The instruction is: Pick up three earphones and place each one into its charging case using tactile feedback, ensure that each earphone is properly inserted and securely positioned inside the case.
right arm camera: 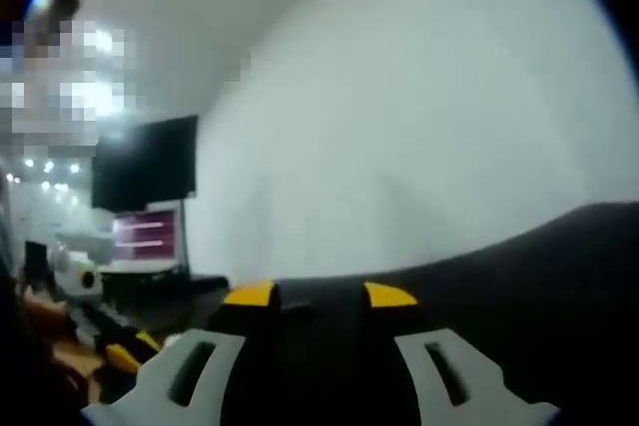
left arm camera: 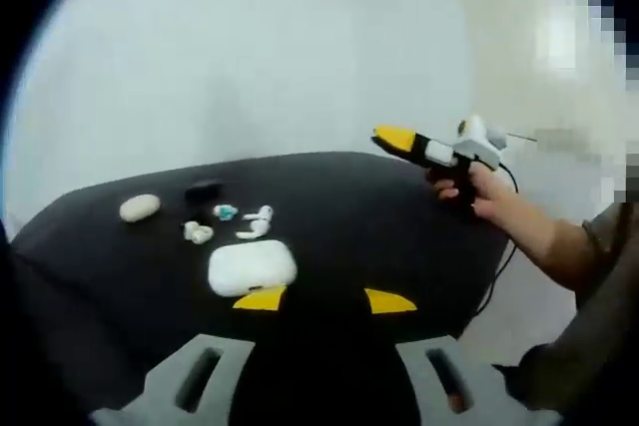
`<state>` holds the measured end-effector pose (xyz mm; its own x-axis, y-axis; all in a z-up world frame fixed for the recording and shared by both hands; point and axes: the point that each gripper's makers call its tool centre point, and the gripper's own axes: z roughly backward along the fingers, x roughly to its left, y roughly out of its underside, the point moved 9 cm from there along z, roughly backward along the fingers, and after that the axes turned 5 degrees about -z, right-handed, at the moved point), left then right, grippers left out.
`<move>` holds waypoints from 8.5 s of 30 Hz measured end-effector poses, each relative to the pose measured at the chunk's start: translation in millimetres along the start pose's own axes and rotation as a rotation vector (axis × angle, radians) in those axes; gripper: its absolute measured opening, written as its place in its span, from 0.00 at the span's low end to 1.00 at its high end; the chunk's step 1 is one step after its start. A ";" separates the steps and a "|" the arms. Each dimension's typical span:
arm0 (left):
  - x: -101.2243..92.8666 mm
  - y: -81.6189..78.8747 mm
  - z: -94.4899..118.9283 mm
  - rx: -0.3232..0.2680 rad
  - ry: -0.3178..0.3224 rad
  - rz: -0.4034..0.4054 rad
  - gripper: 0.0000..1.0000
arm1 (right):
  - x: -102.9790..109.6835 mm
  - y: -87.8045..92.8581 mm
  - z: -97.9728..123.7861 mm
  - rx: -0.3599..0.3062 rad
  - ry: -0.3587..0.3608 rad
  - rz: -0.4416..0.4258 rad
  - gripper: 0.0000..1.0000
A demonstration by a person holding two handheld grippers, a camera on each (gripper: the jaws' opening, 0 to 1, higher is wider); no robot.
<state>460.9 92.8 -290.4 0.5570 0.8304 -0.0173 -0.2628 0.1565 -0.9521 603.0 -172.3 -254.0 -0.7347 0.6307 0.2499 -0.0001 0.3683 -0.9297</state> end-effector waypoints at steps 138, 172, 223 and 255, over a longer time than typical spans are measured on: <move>70.7 -15.6 -2.8 0.010 0.706 0.041 0.15 | 147.9 92.2 -47.4 0.554 -0.754 0.426 0.18; 68.5 1.2 -3.0 0.007 0.652 -0.162 0.13 | 144.6 96.9 -58.0 0.633 -0.733 0.247 0.20; 83.1 -1.4 -5.0 -0.033 0.602 -0.237 0.13 | 96.0 87.0 -104.1 0.682 0.148 0.098 0.22; 80.3 -0.8 -3.9 -0.030 0.602 -0.225 0.13 | 60.8 37.8 -94.9 0.685 -0.058 0.160 0.23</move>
<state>508.9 157.2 -292.2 0.9431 0.3318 0.0238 -0.0707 0.2699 -0.9603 622.7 -55.2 -248.3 -0.7965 0.5964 0.0991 -0.3022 -0.2507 -0.9197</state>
